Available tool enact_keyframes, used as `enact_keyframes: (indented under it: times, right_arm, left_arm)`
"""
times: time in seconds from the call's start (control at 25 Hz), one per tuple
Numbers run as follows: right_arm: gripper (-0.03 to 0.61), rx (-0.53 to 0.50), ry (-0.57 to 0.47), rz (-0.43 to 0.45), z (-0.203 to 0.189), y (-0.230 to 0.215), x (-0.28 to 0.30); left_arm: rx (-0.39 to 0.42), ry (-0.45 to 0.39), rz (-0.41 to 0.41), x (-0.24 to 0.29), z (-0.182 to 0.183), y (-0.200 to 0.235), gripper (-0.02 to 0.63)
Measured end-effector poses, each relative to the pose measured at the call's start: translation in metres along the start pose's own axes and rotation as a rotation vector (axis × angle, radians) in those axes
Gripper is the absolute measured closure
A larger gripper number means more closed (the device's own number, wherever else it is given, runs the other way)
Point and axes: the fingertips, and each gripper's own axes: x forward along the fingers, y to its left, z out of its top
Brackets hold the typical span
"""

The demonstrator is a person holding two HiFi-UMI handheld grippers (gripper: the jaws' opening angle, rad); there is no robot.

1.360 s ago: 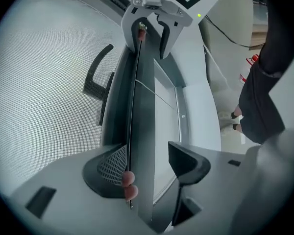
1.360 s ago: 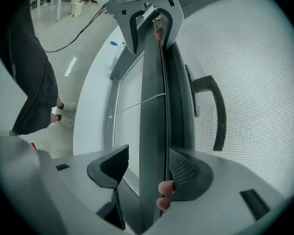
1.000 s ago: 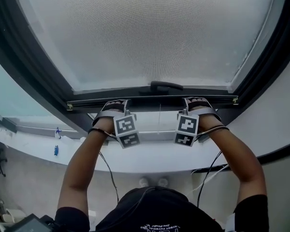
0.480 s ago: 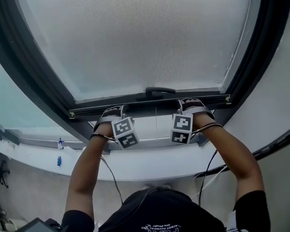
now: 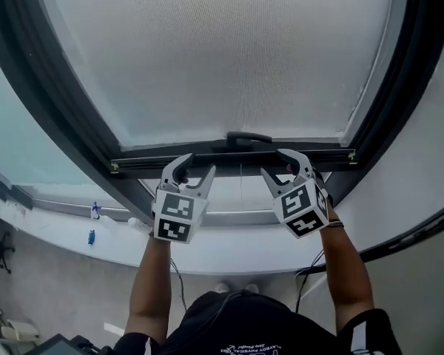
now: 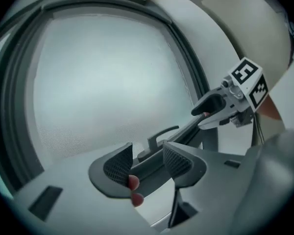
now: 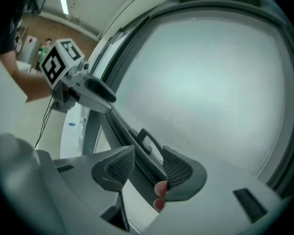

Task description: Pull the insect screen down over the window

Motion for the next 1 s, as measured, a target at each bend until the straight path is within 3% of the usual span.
enact_keyframes:
  times: [0.16, 0.4, 0.64, 0.84, 1.0]
  right_arm:
    - [0.459, 0.170, -0.145, -0.075, 0.020, -0.009, -0.027]
    - [0.574, 0.273, -0.221, -0.124, 0.019, -0.004, -0.048]
    - [0.574, 0.317, -0.246, -0.174, 0.012, 0.005, -0.065]
    - [0.574, 0.349, -0.215, -0.207, 0.011, 0.034, -0.082]
    - [0.574, 0.387, -0.165, -0.149, -0.007, 0.079, -0.083]
  left_arm:
    - [-0.070, -0.095, 0.103, -0.022, 0.016, -0.002, 0.499]
    - [-0.124, -0.152, 0.195, -0.050, 0.017, -0.006, 0.588]
    - [-0.195, -0.173, 0.222, -0.075, 0.004, -0.013, 0.611]
    - [-0.226, -0.143, 0.184, -0.095, -0.016, -0.023, 0.611]
    - [-0.220, -0.111, 0.153, -0.109, -0.042, -0.041, 0.611]
